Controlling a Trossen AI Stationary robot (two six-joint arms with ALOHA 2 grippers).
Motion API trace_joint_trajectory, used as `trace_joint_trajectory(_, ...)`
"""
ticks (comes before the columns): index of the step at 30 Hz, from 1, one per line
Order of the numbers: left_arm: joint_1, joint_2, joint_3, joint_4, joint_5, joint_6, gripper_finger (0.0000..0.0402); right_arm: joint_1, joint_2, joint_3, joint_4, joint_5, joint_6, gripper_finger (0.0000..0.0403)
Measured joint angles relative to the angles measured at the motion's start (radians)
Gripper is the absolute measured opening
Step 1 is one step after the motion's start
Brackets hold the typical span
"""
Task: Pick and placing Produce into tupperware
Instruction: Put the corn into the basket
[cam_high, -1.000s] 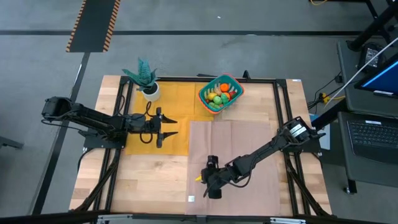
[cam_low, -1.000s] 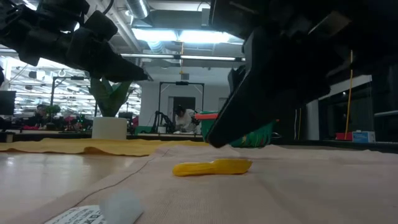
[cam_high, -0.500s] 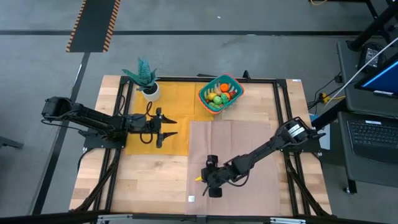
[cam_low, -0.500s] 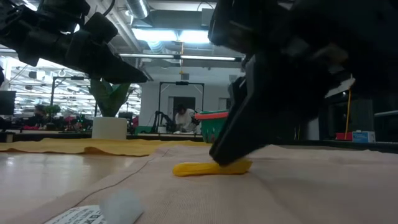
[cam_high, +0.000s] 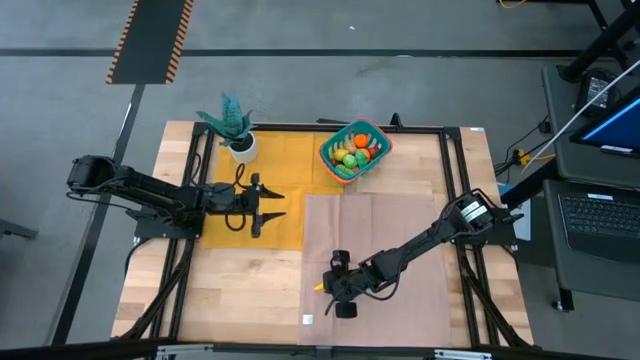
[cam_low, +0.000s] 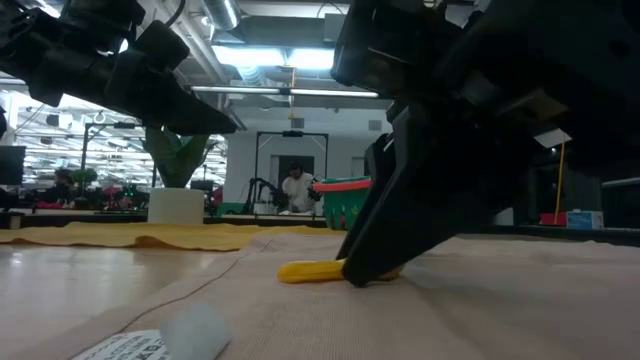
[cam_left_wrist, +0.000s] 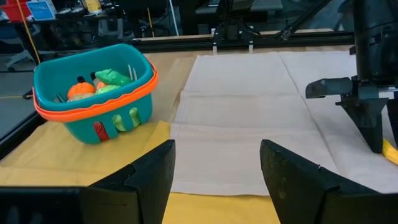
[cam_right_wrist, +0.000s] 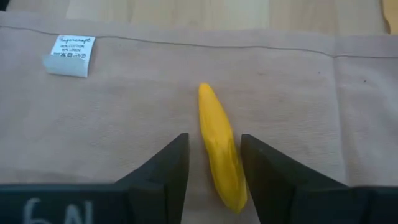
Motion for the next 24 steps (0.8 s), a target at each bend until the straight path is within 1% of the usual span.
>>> trace_joint_trajectory(13, 0.0, 0.0, 0.0, 0.001, 0.0, 0.0, 0.0227, -0.003, 0.0, 0.0, -0.004, 0.0, 0.0, 0.0143)
trace_joint_trajectory(16, 0.0, 0.0, 0.0, 0.001, 0.0, 0.0, 0.0227, -0.004, 0.0, 0.0, -0.006, 0.0, 0.0, 0.0127)
trace_joint_trajectory(24, 0.0, 0.0, 0.0, 0.001, 0.0, 0.0, 0.0227, -0.004, 0.0, 0.0, -0.006, 0.0, 0.0, 0.007)
